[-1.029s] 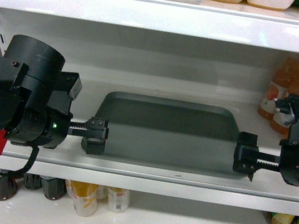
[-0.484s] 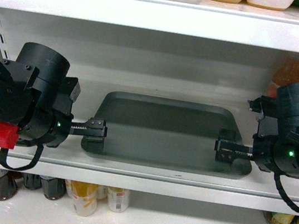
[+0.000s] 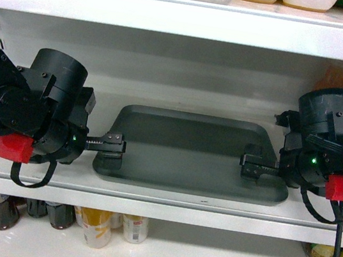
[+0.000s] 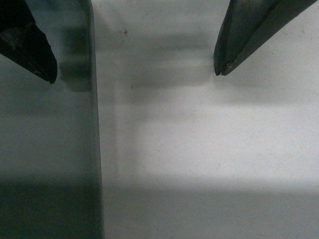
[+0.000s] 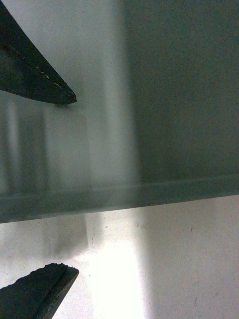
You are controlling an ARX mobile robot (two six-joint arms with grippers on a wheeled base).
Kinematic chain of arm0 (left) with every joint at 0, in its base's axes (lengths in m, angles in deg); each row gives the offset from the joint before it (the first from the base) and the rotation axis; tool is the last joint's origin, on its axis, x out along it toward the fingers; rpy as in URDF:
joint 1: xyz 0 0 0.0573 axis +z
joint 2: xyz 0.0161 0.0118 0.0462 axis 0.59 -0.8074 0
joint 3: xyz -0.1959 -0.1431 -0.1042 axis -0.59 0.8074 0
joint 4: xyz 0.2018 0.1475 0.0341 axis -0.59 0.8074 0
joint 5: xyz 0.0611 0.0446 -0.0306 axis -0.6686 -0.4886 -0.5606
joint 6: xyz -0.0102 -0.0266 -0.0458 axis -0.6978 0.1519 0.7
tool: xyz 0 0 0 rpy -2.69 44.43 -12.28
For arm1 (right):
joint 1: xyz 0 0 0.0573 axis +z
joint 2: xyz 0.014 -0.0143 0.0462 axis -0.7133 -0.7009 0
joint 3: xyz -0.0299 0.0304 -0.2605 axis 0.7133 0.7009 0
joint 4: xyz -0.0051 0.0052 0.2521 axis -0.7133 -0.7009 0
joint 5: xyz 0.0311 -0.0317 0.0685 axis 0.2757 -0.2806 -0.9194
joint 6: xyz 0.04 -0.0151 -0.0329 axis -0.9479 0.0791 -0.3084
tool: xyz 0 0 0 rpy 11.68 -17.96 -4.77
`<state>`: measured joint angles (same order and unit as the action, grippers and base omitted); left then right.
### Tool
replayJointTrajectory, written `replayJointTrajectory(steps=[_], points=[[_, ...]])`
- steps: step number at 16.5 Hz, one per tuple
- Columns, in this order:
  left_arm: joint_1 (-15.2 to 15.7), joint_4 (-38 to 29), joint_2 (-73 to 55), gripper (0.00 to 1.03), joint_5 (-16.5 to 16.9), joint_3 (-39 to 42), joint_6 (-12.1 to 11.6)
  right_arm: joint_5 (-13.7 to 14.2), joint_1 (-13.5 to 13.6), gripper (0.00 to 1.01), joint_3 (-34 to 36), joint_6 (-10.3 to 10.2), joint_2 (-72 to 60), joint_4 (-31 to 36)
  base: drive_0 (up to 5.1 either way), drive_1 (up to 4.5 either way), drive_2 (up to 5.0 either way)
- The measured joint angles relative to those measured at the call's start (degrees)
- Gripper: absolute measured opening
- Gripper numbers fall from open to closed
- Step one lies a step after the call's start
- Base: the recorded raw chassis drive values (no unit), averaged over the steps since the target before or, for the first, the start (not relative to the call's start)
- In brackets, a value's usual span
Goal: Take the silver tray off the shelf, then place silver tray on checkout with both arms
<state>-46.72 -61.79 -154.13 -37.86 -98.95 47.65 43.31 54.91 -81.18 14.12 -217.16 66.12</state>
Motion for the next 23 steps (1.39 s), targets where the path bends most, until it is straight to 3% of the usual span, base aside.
replayJointTrajectory(steps=[2, 7, 12, 13, 16, 19, 23], points=[[0.0, 2.14, -0.24, 0.94, 0.0, -1.01, -0.09, 0.02, 0.04, 0.92, -0.87, 0.52, -0.35, -0.87, 0.0, 0.0, 0.0], [0.28, 6.6, -0.76, 0.52, 1.25, -3.1, 0.28, -0.9, 0.46, 0.48, -2.58, 3.52, -1.11, -2.49, 0.0, 0.0, 0.0], [0.24, 10.05, -1.11, 0.11, 2.78, -4.37, 0.77, -0.63, 0.26, 0.09, -3.82, 4.44, -1.2, -6.03, 0.0, 0.0, 0.0], [0.28, 10.43, -1.11, 0.05, 3.13, -4.48, 1.25, -0.74, 0.2, 0.05, -3.87, 4.42, -1.2, -6.32, 0.0, 0.0, 0.0], [0.59, 9.07, -0.92, 0.03, 4.7, -3.37, 2.49, -1.29, -0.04, 0.04, -2.71, 4.33, -0.98, -4.79, 0.0, 0.0, 0.0], [-0.33, -3.3, 5.6, 0.03, 2.64, 11.76, 4.9, -3.8, 0.44, 0.04, 13.11, 1.25, 6.45, 4.81, 0.0, 0.0, 0.0], [-1.05, -8.39, 13.05, 0.03, 1.03, 23.43, 4.02, -4.37, 1.31, 0.04, 27.06, -1.05, 14.27, 12.46, 0.0, 0.0, 0.0]])
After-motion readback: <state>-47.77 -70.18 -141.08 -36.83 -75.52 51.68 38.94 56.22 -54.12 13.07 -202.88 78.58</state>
